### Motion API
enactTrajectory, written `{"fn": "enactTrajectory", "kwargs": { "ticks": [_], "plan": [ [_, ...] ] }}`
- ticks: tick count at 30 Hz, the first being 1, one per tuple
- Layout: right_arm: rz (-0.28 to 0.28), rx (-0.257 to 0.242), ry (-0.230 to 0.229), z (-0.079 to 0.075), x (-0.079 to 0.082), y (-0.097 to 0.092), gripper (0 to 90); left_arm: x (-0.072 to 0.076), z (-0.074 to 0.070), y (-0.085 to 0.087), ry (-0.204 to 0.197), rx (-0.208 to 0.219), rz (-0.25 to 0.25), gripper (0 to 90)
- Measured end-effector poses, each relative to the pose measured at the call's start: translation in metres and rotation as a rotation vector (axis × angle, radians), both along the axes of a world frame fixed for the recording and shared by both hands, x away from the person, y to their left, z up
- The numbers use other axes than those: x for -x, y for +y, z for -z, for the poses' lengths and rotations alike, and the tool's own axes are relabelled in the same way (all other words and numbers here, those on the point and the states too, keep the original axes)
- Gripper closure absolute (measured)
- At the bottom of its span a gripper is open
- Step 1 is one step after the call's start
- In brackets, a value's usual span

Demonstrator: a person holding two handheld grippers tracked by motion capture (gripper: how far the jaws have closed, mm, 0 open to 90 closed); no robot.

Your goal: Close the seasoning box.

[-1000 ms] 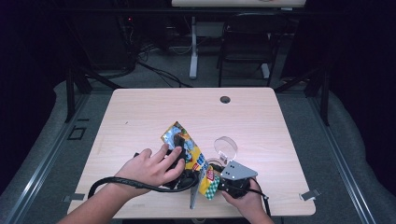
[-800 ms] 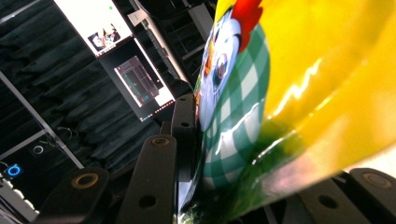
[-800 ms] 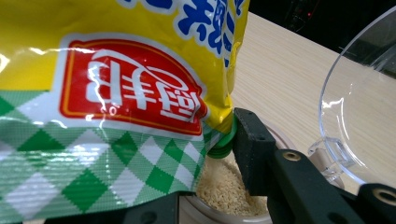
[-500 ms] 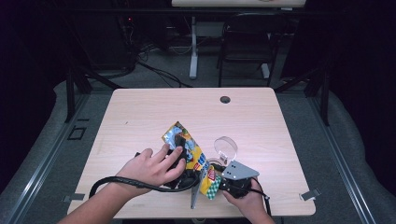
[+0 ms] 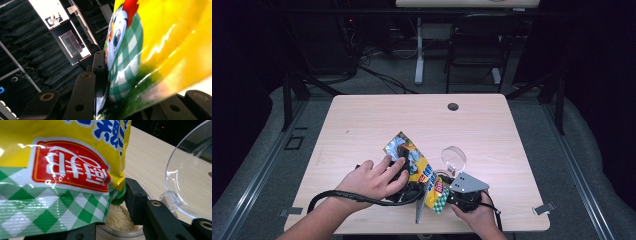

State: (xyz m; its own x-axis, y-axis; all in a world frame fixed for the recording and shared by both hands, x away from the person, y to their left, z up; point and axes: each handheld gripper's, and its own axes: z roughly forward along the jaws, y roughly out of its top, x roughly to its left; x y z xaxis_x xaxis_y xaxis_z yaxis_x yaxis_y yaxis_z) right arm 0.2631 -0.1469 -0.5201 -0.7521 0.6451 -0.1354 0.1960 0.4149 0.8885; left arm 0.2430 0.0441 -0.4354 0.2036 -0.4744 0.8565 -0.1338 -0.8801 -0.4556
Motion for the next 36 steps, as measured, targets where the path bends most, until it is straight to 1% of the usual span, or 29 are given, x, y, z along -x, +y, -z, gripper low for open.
{"fn": "enactTrajectory", "kwargs": {
  "ticks": [1, 2, 3, 6, 7, 9, 14, 15, 17, 18, 19, 20, 21, 23, 24, 25, 26, 29, 33, 34, 36],
  "plan": [
    [0.002, -0.002, -0.002, 0.000, 0.000, 0.000, 71.1, 0.000, 0.000, 0.000, 0.000, 0.001, -0.001, 75.0],
    [0.004, 0.000, -0.003, 0.000, 0.000, 0.000, 71.1, 0.000, 0.001, 0.002, 0.010, 0.015, -0.009, 75.2],
    [0.006, 0.002, -0.003, 0.000, 0.000, 0.000, 71.1, 0.000, 0.001, 0.001, 0.006, 0.005, -0.003, 75.3],
    [0.006, 0.003, -0.004, 0.000, 0.000, 0.000, 71.1, 0.000, 0.003, 0.003, 0.010, 0.009, -0.005, 75.9],
    [0.009, 0.008, -0.005, 0.000, 0.000, 0.000, 71.1, 0.000, 0.004, 0.004, 0.016, 0.021, -0.010, 76.1],
    [0.010, 0.010, -0.005, 0.000, 0.000, 0.000, 71.1, -0.001, 0.004, 0.004, 0.016, 0.015, -0.007, 76.6],
    [0.015, 0.009, -0.003, 0.000, 0.000, -0.001, 71.1, -0.002, 0.008, 0.007, 0.028, 0.030, -0.010, 78.0],
    [0.015, 0.010, -0.003, 0.000, 0.000, 0.000, 71.1, -0.002, 0.009, 0.008, 0.036, 0.041, -0.017, 78.2],
    [0.014, 0.012, -0.004, 0.000, 0.000, 0.000, 71.1, -0.002, 0.010, 0.009, 0.033, 0.038, -0.012, 78.4],
    [0.014, 0.014, -0.003, 0.001, 0.000, 0.001, 71.1, -0.002, 0.011, 0.011, 0.043, 0.051, -0.022, 78.5],
    [0.015, 0.015, -0.003, 0.001, 0.001, 0.001, 71.1, -0.002, 0.011, 0.011, 0.038, 0.046, -0.018, 78.7],
    [0.015, 0.016, -0.004, 0.001, 0.001, 0.002, 71.1, -0.002, 0.012, 0.012, 0.038, 0.052, -0.018, 78.8],
    [0.014, 0.016, -0.008, 0.001, 0.000, 0.002, 71.1, -0.002, 0.012, 0.012, 0.049, 0.053, -0.022, 79.0],
    [0.012, 0.022, -0.011, 0.001, 0.001, 0.002, 71.1, -0.003, 0.013, 0.014, 0.049, 0.064, -0.020, 79.4],
    [0.011, 0.020, -0.010, 0.001, 0.001, 0.002, 71.1, -0.003, 0.015, 0.016, 0.056, 0.080, -0.022, 79.6],
    [0.010, 0.024, -0.012, 0.001, 0.001, 0.002, 71.1, -0.003, 0.015, 0.016, 0.068, 0.085, -0.027, 79.9],
    [0.010, 0.025, -0.013, 0.001, 0.001, 0.002, 71.1, -0.004, 0.016, 0.018, 0.086, 0.095, -0.044, 80.3],
    [0.015, 0.021, -0.016, 0.001, 0.001, 0.001, 71.1, -0.006, 0.020, 0.021, 0.092, 0.125, -0.043, 81.4],
    [0.018, 0.029, -0.018, 0.001, 0.001, 0.002, 71.1, -0.006, 0.023, 0.024, 0.100, 0.139, -0.039, 81.9],
    [0.016, 0.032, -0.019, 0.001, 0.002, 0.002, 71.1, -0.005, 0.024, 0.025, 0.107, 0.142, -0.050, 82.0],
    [0.014, 0.031, -0.021, 0.001, 0.002, 0.003, 71.1, -0.005, 0.025, 0.027, 0.110, 0.153, -0.054, 82.4]
  ]
}}
